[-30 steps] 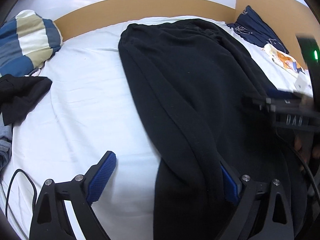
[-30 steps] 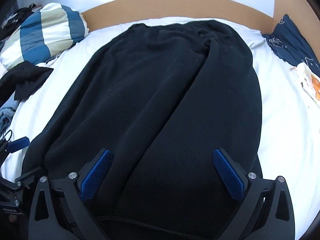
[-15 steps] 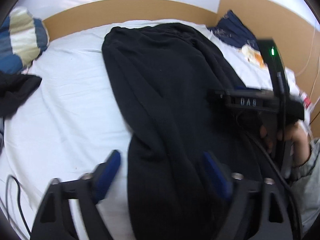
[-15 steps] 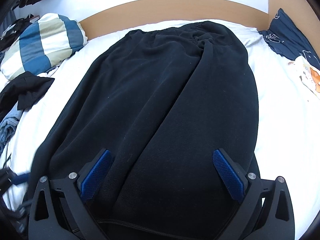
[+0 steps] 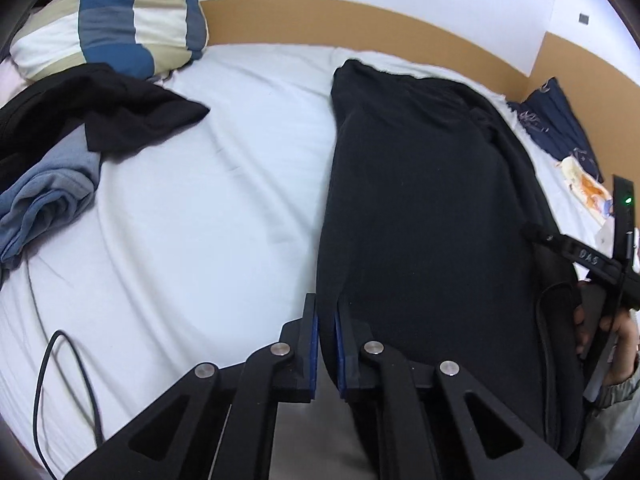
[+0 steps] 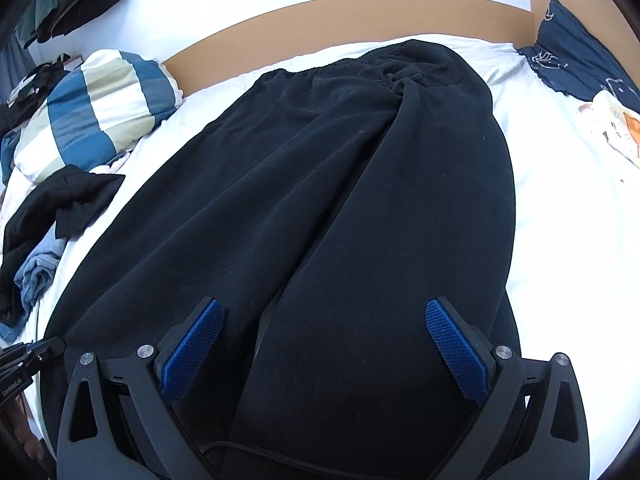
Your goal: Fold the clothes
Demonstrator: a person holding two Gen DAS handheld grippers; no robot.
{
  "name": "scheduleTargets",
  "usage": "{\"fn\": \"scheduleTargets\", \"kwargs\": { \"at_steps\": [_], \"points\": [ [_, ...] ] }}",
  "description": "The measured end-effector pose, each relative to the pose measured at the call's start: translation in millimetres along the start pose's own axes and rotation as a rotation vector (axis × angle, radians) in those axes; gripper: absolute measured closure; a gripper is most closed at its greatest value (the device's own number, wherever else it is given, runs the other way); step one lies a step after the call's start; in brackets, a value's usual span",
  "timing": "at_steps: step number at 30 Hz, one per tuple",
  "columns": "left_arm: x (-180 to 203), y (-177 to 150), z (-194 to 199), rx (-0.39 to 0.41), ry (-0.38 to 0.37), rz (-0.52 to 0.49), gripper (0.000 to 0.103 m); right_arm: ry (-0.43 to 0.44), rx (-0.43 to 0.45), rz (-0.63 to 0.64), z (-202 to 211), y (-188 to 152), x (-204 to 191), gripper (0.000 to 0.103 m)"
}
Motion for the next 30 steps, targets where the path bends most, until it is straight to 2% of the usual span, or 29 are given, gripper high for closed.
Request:
{"fn": "scheduleTargets", "kwargs": {
  "at_steps": [1,3,4,6,8,11,15,16,17,18,20,21,23,25,27,29,30],
  "points": [
    [2,-1,0,-0.013,0.010,-0.011,0.093,0.010,0.000,-0.003,2,0,-1,0.000],
    [3,-4,8,-0.016,0.026,-0.020,0.083,0.072,-0.002,-0.005,12,-3,-5,0.000],
    [3,-3,18,-0.003,0.017,-0.015,0.075,0.105,0.003,0.000,17,-5,-8,0.000],
    [2,-2,35,0.033,-0.057,-0.013,0.067,0.105,0.007,0.040,29,-15,-14,0.000],
    [9,-2,47,0.053,-0.131,-0.035,0.046,0.086,0.004,0.062,36,-29,-20,0.000],
    [35,-13,45,0.036,-0.166,-0.094,0.045,0.045,-0.010,0.092,43,-50,-27,0.000],
    [61,-49,23,-0.006,-0.158,-0.162,0.045,-0.041,-0.017,0.140,59,-66,-28,0.000],
    [63,-59,21,-0.001,-0.142,-0.186,0.050,-0.054,-0.008,0.134,65,-65,-22,0.000],
    [63,-67,20,0.015,-0.111,-0.208,0.062,-0.068,0.002,0.128,72,-63,-16,0.000],
    [60,-73,22,0.029,-0.092,-0.218,0.067,-0.081,0.011,0.121,78,-62,-11,0.000],
    [47,-74,31,0.047,-0.098,-0.195,0.088,-0.108,0.030,0.109,91,-59,1,0.000],
    [39,-73,36,0.050,-0.100,-0.176,0.092,-0.121,0.040,0.103,97,-58,6,0.000],
    [22,-63,46,0.056,-0.106,-0.116,0.093,-0.125,0.064,0.078,106,-46,18,0.000],
    [14,-52,58,0.082,-0.137,-0.071,0.093,-0.081,0.083,0.086,102,-20,14,0.000],
    [22,-43,69,0.126,-0.134,-0.062,0.082,-0.050,0.070,0.110,88,-3,3,0.000],
    [40,-34,74,0.168,-0.155,-0.073,0.052,-0.033,0.026,0.148,65,6,-13,0.000],
    [51,-30,73,0.185,-0.163,-0.084,0.047,-0.025,0.004,0.167,53,10,-21,0.000]
  ]
}}
Point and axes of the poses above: each gripper's, at about its wrist camera, not at the fingertips, and z roughly against the way its jaws point, x to its right, y to its top, the point moved 1 cm from there along -z, roughly the way its jaws point, and after that the axes turned 6 degrees about z, right-handed, at the moved point
